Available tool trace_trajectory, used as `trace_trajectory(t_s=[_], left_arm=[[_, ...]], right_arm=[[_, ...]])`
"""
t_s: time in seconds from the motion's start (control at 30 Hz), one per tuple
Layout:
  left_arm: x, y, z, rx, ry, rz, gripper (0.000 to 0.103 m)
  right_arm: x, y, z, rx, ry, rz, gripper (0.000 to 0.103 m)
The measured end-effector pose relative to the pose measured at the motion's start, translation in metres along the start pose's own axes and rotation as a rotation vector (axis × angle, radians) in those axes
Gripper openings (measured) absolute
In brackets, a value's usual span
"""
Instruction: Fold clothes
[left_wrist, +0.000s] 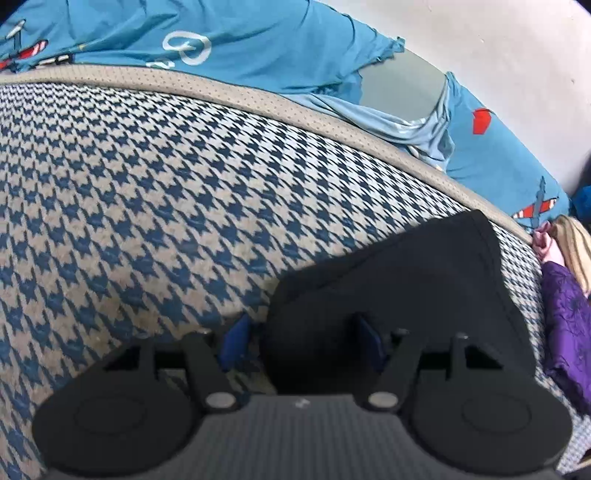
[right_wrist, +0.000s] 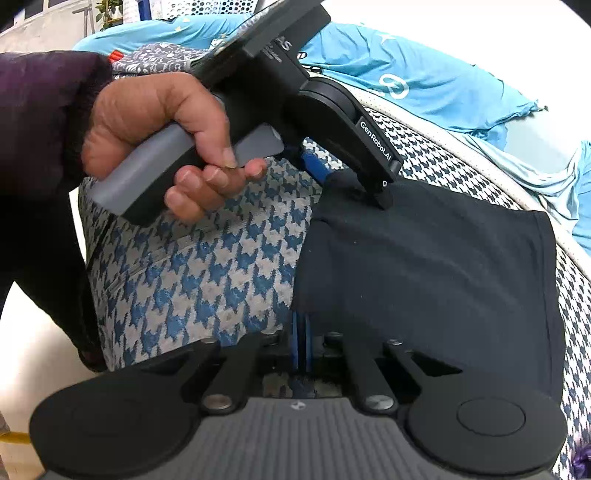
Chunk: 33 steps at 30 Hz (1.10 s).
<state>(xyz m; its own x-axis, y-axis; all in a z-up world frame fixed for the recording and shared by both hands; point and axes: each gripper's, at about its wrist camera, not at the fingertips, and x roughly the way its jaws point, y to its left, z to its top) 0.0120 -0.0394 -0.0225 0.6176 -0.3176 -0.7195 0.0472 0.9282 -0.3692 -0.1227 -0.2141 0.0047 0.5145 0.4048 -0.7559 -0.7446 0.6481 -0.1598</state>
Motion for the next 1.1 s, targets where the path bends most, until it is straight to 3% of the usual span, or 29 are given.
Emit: trace_trajectory(t_s=[0.4, 0.57, 0.67, 0.83, 1.1], left_arm=[[0.012, -0.008, 0.005, 0.1, -0.055, 0.061, 0.062], [0.007, 0.009, 0.017, -0.049, -0.05, 0.035, 0.061], [0.001, 0.021, 0.021, -0.113, -0.055, 0.042, 0.062], [-0.004, 0.031, 0.021, -0.146, -0.045, 0.032, 0.069], [-0.014, 0.037, 0.024, -0.18, -0.039, 0.021, 0.077]], right_arm=[[-0.009, -0.004, -0.004, 0.024, 0.015, 0.038, 0.005], [-0.013, -0.017, 0.0, 0.118, -0.005, 0.074, 0.006], [-0.019, -0.027, 0.006, 0.174, -0.065, 0.075, 0.006], [-0.014, -0.039, 0.018, 0.275, -0.133, 0.048, 0.006], [0.012, -0.041, 0.037, 0.291, -0.161, 0.016, 0.006]])
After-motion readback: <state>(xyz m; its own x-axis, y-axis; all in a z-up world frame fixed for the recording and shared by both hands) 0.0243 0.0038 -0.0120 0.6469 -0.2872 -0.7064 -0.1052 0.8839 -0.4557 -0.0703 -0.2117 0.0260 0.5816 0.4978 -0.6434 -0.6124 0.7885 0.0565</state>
